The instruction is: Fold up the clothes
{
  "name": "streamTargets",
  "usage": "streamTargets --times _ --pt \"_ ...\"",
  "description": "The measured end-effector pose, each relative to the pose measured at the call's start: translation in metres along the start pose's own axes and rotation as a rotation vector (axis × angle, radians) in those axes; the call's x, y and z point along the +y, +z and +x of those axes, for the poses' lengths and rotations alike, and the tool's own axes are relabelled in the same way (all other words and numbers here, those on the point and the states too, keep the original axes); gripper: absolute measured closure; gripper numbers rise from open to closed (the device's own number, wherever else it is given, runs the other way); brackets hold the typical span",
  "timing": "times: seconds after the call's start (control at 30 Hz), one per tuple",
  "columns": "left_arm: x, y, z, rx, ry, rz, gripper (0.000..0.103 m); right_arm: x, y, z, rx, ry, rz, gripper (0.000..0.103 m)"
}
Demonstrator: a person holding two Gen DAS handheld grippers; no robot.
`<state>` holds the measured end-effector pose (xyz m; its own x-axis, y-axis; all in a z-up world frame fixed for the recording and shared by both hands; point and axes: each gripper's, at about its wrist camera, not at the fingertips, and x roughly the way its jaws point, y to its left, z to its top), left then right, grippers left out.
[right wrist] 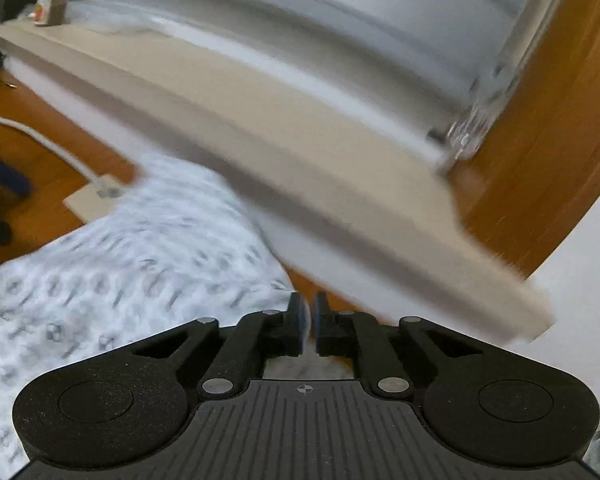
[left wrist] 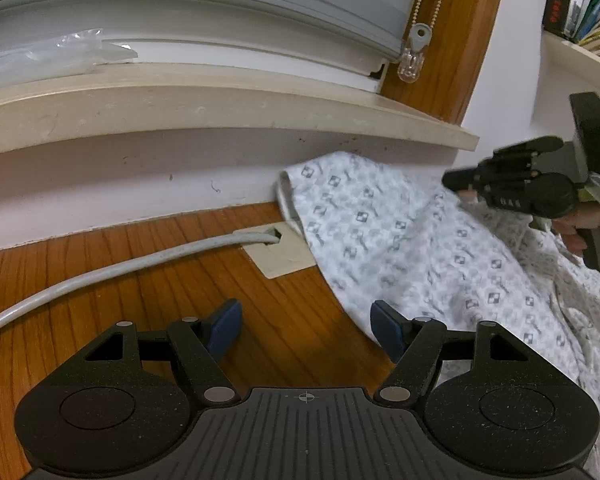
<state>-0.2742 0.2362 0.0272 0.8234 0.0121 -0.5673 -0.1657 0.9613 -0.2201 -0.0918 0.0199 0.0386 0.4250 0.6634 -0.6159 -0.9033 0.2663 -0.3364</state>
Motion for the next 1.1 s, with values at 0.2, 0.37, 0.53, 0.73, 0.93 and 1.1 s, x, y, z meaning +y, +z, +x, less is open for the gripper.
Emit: streamTargets --times 0.2,0.37,0.53,0.73,0.93,1.1 --pt "-0.003 -0.001 0.001 0.001 0.003 0.008 0.029 0.033 -0.002 -0.024 -0.040 0.153 0.028 0.074" --pt "-0.001 -0.001 0.000 -0.003 0.013 -0.004 0.029 0.078 0.006 -0.040 -0.067 0.344 0.011 0.066" --pt "0.000 -0.001 0.000 -0.005 0.013 -0.007 0.029 0.106 0.006 -0.030 -0.031 0.424 -0.005 0.066" --pt "0.000 -0.001 0.000 -0.008 0.008 -0.003 0.029 0.100 -0.004 -0.037 -0.047 0.472 0.031 0.101" --pt "-0.001 -0.001 0.001 -0.009 0.003 0.002 0.029 0.064 -0.010 -0.068 -0.141 0.381 0.080 0.101" --pt "-0.008 -0.002 0.002 -0.017 -0.020 0.037 0.029 0.015 -0.026 -0.098 -0.161 0.273 0.164 0.101"
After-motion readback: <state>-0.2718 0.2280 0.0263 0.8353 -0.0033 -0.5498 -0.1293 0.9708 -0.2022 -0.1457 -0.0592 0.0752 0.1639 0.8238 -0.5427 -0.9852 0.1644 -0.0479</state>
